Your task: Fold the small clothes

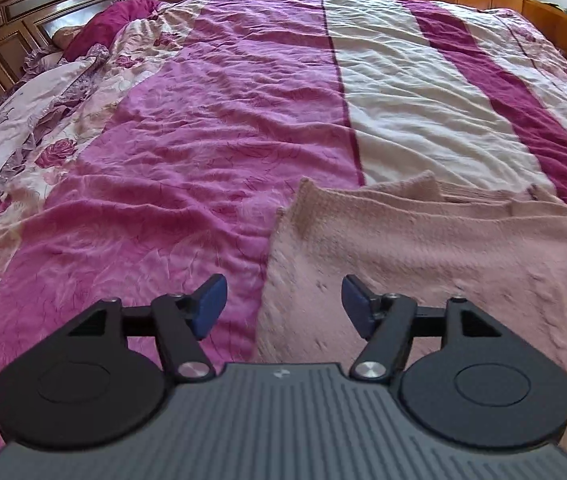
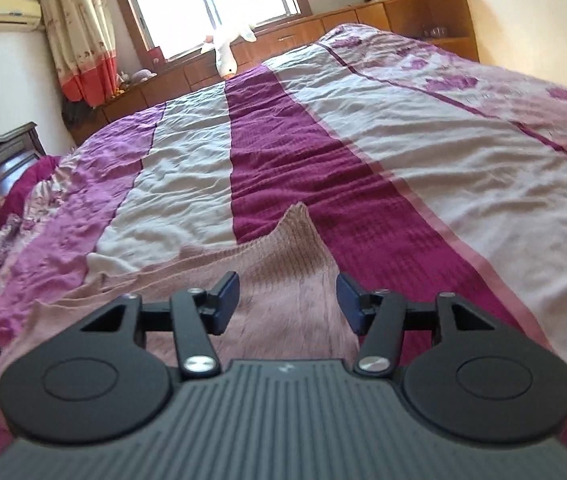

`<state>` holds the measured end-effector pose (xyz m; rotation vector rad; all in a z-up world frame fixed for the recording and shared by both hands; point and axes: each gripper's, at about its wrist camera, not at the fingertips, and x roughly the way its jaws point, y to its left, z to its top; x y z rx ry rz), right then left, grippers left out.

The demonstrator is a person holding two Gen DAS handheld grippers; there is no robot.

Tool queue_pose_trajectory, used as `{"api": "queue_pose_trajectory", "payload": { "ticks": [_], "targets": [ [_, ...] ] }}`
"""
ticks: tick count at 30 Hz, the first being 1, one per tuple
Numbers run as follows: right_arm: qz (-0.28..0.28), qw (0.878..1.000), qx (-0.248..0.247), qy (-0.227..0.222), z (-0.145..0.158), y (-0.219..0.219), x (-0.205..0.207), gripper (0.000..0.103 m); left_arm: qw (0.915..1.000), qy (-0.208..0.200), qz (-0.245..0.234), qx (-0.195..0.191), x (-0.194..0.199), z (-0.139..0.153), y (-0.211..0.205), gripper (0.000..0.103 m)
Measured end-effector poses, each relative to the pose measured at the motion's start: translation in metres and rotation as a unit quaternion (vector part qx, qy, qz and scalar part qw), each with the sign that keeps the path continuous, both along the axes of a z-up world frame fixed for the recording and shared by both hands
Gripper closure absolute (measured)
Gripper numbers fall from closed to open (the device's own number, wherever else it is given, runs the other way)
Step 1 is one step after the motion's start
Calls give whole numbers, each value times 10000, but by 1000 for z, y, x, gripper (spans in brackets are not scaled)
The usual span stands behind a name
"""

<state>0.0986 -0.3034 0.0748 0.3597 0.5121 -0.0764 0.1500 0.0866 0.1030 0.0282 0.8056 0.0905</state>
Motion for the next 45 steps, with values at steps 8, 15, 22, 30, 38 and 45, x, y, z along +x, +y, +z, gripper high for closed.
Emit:
{"api": "queue_pose_trajectory", "payload": {
  "ticks": [8, 15, 22, 30, 38, 45],
  "targets": [
    [-492, 9977, 436, 173, -1, -5, -42, 34, 9995, 283, -117, -90, -40, 2, -26, 32],
    [-644, 9941, 802, 338, -10, -8, -58, 32, 9984, 531, 7, -215, -55, -13, -29, 32],
    [-669, 9879, 1233, 665, -29, -5, -56, 31, 9969, 749, 124, -209, -53, -29, -26, 32],
    [-666, 9827, 1584, 692, -45, 0, -51, 29, 9967, 779, 144, -203, -49, -34, -23, 28],
    [-727, 9800, 1798, 443, -56, -4, -42, 28, 9964, 793, 193, -220, -49, -38, -23, 23],
    [-729, 9719, 2233, 157, -64, -14, -43, 27, 9965, 786, 193, -202, -49, -38, -23, 23]
  ]
}}
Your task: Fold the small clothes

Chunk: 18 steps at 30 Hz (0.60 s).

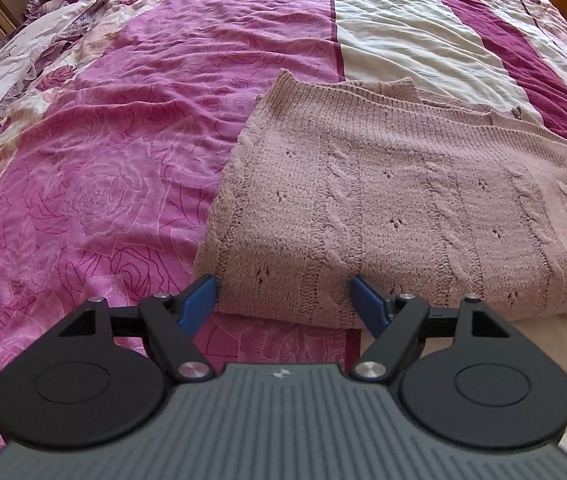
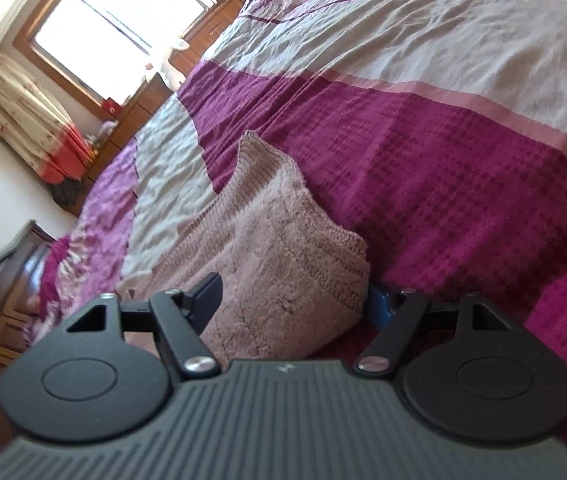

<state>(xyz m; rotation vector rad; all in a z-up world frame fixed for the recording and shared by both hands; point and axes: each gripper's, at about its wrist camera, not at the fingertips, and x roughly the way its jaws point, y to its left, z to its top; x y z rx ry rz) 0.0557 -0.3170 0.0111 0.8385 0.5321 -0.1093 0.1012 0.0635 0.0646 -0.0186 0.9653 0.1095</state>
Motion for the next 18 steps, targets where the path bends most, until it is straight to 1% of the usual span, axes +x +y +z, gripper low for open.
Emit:
{"api": "queue_pose_trajectory", "payload": {
  "ticks": [7, 10, 14, 18],
  "targets": [
    [37, 9996, 257, -120, 0, -3, 3, 28, 10000, 5, 4, 2, 0, 1, 0, 23],
    [48, 9983, 509, -262, 0, -4, 7, 34, 10000, 5, 5, 0, 0, 0, 0, 23],
    [-109, 9984, 496, -250, -2, -3, 12, 45, 10000, 5, -2, -1, 0, 1, 0, 22],
    [-274, 9976, 580, -245, -6, -6, 16, 49, 10000, 8, -3, 4, 1, 0, 0, 22]
  ]
}}
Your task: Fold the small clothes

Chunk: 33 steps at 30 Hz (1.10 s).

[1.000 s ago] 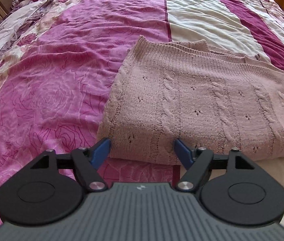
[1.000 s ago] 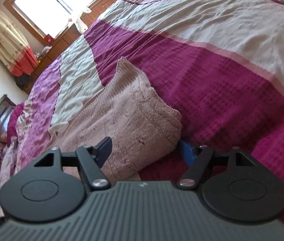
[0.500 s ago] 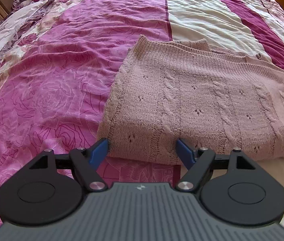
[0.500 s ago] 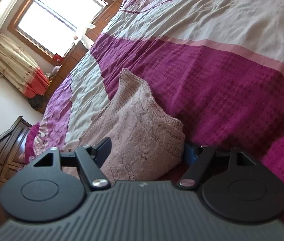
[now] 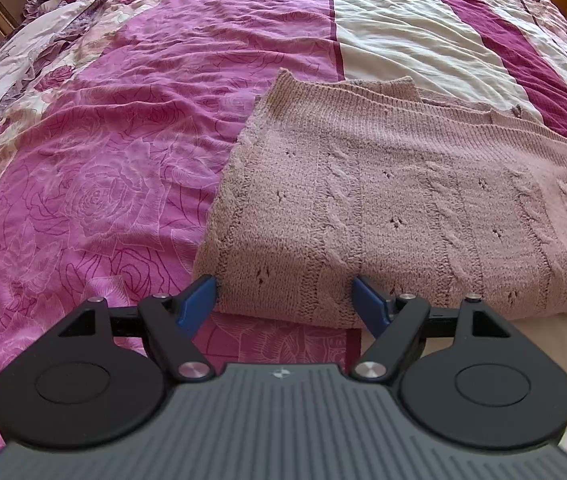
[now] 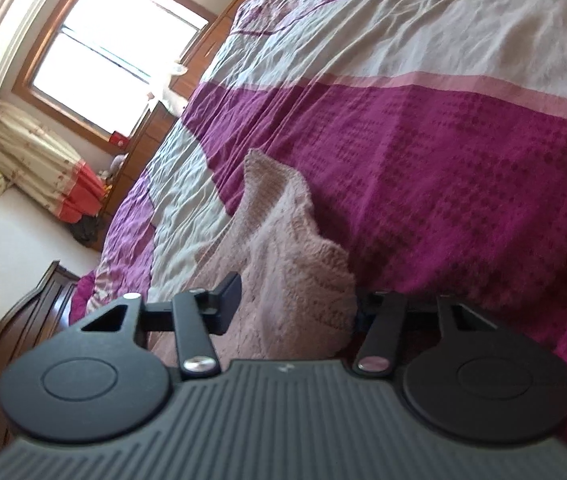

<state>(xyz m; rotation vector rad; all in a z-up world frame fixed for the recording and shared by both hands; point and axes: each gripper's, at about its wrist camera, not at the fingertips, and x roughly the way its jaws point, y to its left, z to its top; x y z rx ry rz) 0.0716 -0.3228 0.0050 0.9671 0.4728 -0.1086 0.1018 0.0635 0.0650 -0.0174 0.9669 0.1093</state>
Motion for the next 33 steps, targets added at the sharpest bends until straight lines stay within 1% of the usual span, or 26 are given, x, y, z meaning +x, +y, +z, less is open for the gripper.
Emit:
{"api": "queue_pose_trajectory", "payload": {
  "ticks": [1, 3, 4, 5, 11, 17, 21, 25, 27, 29, 31, 33],
  "targets": [
    [-11, 10000, -17, 6, -1, 0, 1, 50, 10000, 2, 1, -1, 0, 0, 0, 22],
    [-50, 9999, -122, 75, -2, 0, 3, 58, 10000, 13, 4, 7, 0, 0, 0, 22],
    [-67, 9997, -180, 119, -3, 0, 4, 65, 10000, 14, 5, 5, 0, 0, 0, 22],
    [-70, 9997, -201, 140, -5, -1, 4, 67, 10000, 14, 7, 5, 0, 0, 0, 22],
    [-32, 9996, -241, 132, -6, -2, 3, 68, 10000, 10, 5, -1, 0, 1, 0, 22],
    [-75, 9985, -518, 165, -2, 3, 9, 66, 10000, -24, -35, 20, -3, 5, 0, 22],
    [-146, 9985, -466, 227, -2, 1, 13, 66, 10000, -55, -44, 43, -6, 10, 2, 22],
    [-100, 9972, -682, 292, 2, 5, 17, 66, 10000, -42, -26, 65, -8, 12, 5, 22],
    [-58, 9972, -684, 294, 2, 3, 18, 68, 10000, -36, -2, 87, -9, 13, 8, 22],
    [-30, 9976, -647, 239, 3, 2, 16, 73, 9999, -32, 19, 97, -9, 14, 10, 22],
    [-13, 9976, -678, 120, 7, 2, 13, 75, 9999, -39, 28, 114, -9, 15, 13, 22],
    [60, 9966, -818, -38, 16, 6, 11, 76, 9998, -62, 22, 166, -9, 18, 16, 22]
  ]
}}
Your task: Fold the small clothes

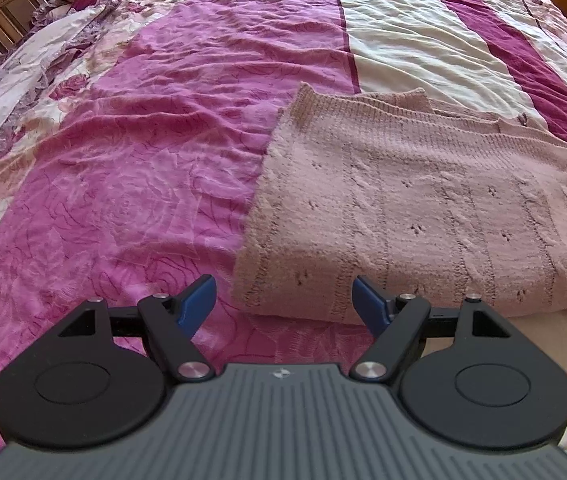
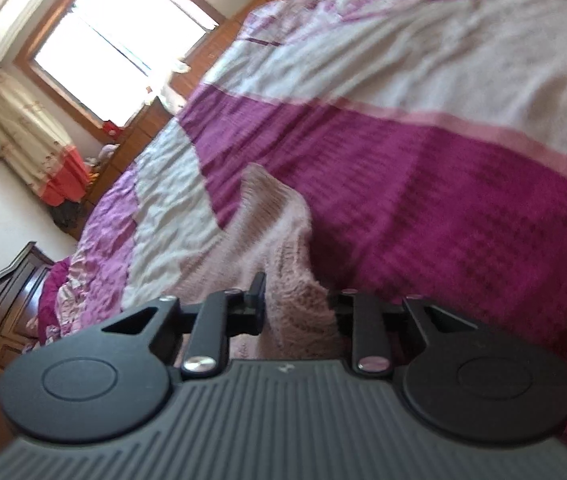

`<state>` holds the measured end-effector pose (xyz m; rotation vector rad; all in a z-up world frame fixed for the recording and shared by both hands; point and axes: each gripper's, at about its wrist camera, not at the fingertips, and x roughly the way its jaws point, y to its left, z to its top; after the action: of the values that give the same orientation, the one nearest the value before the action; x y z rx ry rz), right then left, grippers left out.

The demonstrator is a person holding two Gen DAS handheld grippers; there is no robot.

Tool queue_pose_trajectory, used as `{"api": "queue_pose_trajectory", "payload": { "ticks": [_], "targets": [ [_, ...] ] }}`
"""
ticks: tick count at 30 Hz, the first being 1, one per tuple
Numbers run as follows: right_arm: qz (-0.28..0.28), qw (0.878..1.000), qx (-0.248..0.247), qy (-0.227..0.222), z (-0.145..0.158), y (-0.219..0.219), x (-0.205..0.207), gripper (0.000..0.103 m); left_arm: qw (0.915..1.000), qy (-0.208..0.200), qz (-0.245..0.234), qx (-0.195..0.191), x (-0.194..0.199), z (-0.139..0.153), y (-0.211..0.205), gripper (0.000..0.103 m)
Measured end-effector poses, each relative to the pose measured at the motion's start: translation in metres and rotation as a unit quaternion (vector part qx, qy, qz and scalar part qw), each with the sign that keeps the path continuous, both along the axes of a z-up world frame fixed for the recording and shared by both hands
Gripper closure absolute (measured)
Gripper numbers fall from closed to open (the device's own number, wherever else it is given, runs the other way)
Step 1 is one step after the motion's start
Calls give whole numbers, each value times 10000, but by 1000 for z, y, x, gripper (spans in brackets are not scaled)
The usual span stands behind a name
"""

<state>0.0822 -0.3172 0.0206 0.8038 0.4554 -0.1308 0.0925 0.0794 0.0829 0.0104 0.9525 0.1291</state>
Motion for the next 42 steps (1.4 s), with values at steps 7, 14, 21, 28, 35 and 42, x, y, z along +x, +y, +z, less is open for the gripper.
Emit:
{"api": "queue_pose_trajectory", "payload": {
  "ticks": [7, 14, 21, 28, 35, 42],
  "targets": [
    [456, 9983, 177, -312, 36, 14, 12, 77, 9999, -42, 146, 26, 6, 10, 16, 22],
    [833, 9941, 44, -687, 65, 43, 25, 79, 9998, -26, 202, -52, 12, 19, 34, 22],
    [1471, 9849, 16, -916, 92, 84, 38, 79, 9992, -105, 371, -46, 13, 29, 59, 22],
    [2102, 9712, 85, -1117, 116, 143, 61, 79, 9981, -91, 587, -159, 6, 27, 79, 22],
    [3020, 9475, -463, -945, 100, 233, 68, 79, 9973, -126, 713, -153, -4, 24, 97, 22],
    [3861, 9140, -1247, -1, 33, 307, 79, 78, 9958, -94, 875, -240, -9, 17, 118, 22]
  ]
}}
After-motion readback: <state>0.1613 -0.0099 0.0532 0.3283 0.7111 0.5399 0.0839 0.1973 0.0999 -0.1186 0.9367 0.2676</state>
